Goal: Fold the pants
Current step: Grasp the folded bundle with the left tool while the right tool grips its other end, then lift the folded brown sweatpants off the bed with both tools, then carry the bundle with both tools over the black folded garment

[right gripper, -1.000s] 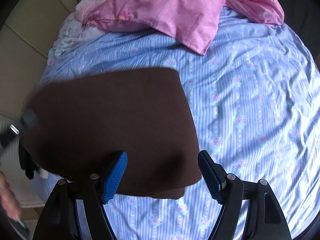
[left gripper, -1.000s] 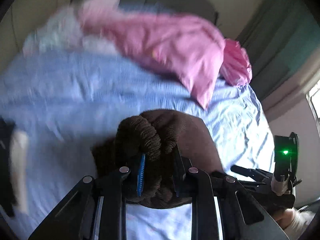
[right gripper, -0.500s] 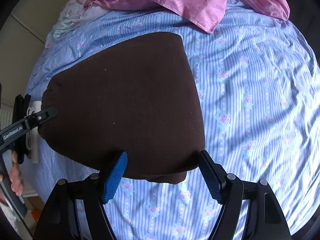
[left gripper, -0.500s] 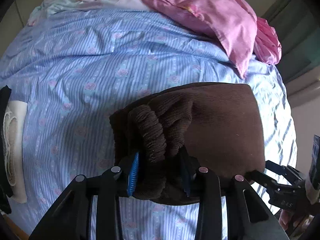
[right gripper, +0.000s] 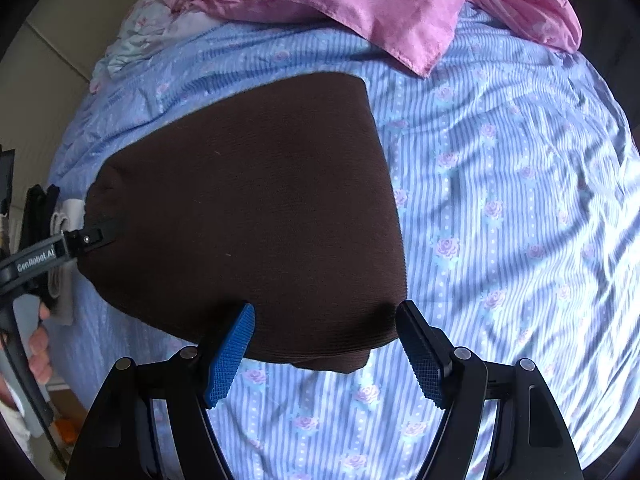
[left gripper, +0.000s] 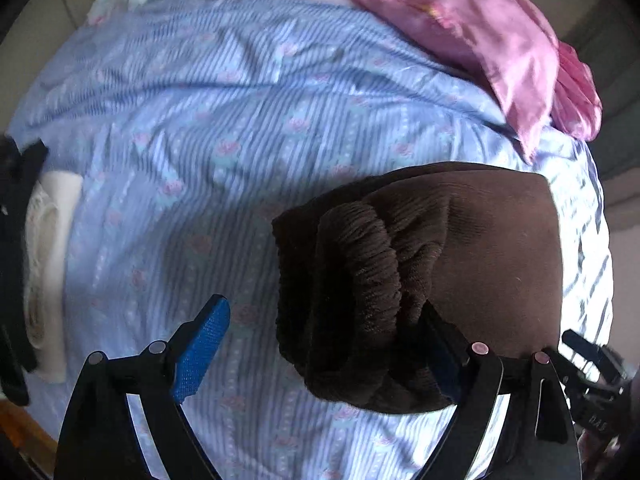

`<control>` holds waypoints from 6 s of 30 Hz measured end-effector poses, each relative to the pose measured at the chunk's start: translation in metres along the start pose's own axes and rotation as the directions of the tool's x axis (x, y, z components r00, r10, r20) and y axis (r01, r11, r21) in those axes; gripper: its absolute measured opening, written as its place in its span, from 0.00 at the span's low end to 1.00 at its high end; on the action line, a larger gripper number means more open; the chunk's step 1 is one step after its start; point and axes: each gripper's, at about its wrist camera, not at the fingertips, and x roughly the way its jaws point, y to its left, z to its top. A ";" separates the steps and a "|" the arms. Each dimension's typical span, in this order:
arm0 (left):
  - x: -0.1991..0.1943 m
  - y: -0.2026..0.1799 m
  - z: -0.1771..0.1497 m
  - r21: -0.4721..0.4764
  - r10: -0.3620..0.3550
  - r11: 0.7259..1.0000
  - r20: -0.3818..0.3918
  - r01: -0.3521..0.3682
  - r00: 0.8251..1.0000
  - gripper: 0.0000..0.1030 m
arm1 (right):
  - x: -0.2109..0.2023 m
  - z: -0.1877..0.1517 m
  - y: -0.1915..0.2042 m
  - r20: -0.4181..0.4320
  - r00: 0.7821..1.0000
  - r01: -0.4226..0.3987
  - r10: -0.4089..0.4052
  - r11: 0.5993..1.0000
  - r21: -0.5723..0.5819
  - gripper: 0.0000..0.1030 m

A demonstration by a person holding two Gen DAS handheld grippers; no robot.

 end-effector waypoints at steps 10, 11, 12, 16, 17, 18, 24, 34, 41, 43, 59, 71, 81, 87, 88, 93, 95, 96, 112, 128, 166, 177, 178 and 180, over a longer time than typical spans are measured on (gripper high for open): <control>-0.075 -0.002 -0.011 -0.013 -0.024 1.000 0.173 0.027 0.985 0.88 | -0.038 0.012 -0.002 0.119 0.992 -0.034 0.036 0.999 -0.015 0.73; -0.078 -0.002 -0.014 -0.020 -0.032 0.999 0.182 0.037 0.983 0.88 | -0.041 0.013 -0.003 0.128 0.991 -0.043 0.044 0.999 -0.016 0.73; -0.081 -0.002 -0.017 -0.026 -0.045 0.998 0.188 0.050 0.981 0.88 | -0.043 0.014 -0.003 0.136 0.989 -0.050 0.052 0.999 -0.017 0.73; -0.080 -0.004 -0.025 -0.051 -0.097 0.993 0.182 0.108 0.978 0.88 | -0.045 0.016 -0.008 0.164 0.984 -0.060 0.063 0.998 -0.027 0.73; -0.078 -0.006 -0.027 -0.059 -0.108 0.991 0.181 0.120 0.978 0.88 | -0.044 0.017 -0.010 0.169 0.984 -0.059 0.062 0.998 -0.024 0.73; -0.074 -0.007 -0.028 -0.074 -0.124 0.988 0.177 0.139 0.976 0.88 | -0.042 0.017 -0.012 0.170 0.983 -0.060 0.063 0.998 -0.020 0.73; -0.045 -0.002 -0.041 -0.227 -0.179 0.951 0.153 0.211 0.972 0.88 | -0.021 0.022 -0.026 0.155 0.985 -0.085 0.082 0.996 0.014 0.73; -0.011 0.005 -0.026 -0.238 -0.153 0.953 0.149 0.186 0.977 0.88 | 0.016 0.038 -0.027 0.121 0.986 -0.115 0.115 0.993 -0.012 0.73; 0.037 0.030 -0.025 -0.329 -0.175 0.926 0.054 0.183 0.983 0.95 | 0.039 0.044 -0.028 0.069 0.990 -0.123 0.126 0.991 -0.043 0.73; 0.049 0.036 -0.028 -0.367 -0.210 0.906 0.038 0.209 0.977 0.99 | 0.045 0.046 -0.029 0.058 0.991 -0.120 0.122 0.992 -0.039 0.73; 0.096 0.053 -0.049 -0.564 -0.442 0.729 0.046 0.388 0.896 1.00 | 0.090 0.052 -0.039 -0.004 0.989 -0.147 0.148 0.988 0.036 0.77; 0.111 0.050 -0.044 -0.642 -0.517 0.607 0.129 0.469 0.846 0.88 | 0.107 0.058 -0.048 0.005 0.976 -0.217 0.218 0.968 0.126 0.78; 0.088 0.035 -0.032 -0.574 -0.413 0.709 0.132 0.409 0.901 0.65 | 0.094 0.056 -0.055 0.021 0.968 -0.251 0.252 0.950 0.184 0.52; 0.066 0.017 -0.025 -0.501 -0.345 0.784 0.139 0.367 0.928 0.57 | 0.067 0.052 -0.048 0.058 0.970 -0.240 0.234 0.963 0.126 0.36; 0.061 0.014 -0.024 -0.487 -0.337 0.794 0.144 0.363 0.930 0.56 | 0.061 0.051 -0.046 0.070 0.972 -0.231 0.224 0.967 0.108 0.35; 0.027 0.000 -0.021 -0.397 -0.299 0.848 0.188 0.350 0.936 0.55 | 0.024 0.042 -0.039 0.131 0.967 -0.227 0.218 0.972 0.057 0.31; 0.010 -0.006 -0.022 -0.369 -0.293 0.860 0.207 0.352 0.934 0.54 | 0.008 0.038 -0.039 0.155 0.962 -0.234 0.223 0.971 0.051 0.31; 0.002 -0.008 -0.024 -0.359 -0.294 0.863 0.218 0.357 0.931 0.54 | -0.002 0.034 -0.039 0.171 0.959 -0.236 0.225 0.971 0.044 0.31; -0.161 -0.055 -0.091 -0.248 -0.248 0.893 0.424 0.376 0.871 0.54 | -0.166 -0.019 -0.038 0.340 0.900 -0.254 0.273 0.962 -0.100 0.31; -0.265 -0.037 -0.163 -0.232 -0.200 0.893 0.560 0.384 0.804 0.54 | -0.251 -0.070 -0.004 0.409 0.843 -0.282 0.349 0.935 -0.216 0.31; -0.272 0.471 -0.034 -0.191 -0.279 0.903 0.422 0.385 0.863 0.55 | -0.115 -0.038 0.476 0.397 0.880 -0.218 0.261 0.964 -0.150 0.31; -0.192 0.532 0.005 -0.226 -0.321 0.888 0.315 0.399 0.893 0.55 | -0.040 -0.011 0.518 0.315 0.919 -0.206 0.237 0.970 -0.129 0.31; -0.185 0.535 0.008 -0.227 -0.323 0.889 0.304 0.398 0.896 0.55 | -0.034 -0.010 0.520 0.305 0.923 -0.204 0.233 0.971 -0.126 0.31; -0.170 0.539 0.012 -0.230 -0.325 0.890 0.282 0.393 0.903 0.55 | -0.022 -0.009 0.520 0.292 0.928 -0.205 0.230 0.972 -0.115 0.31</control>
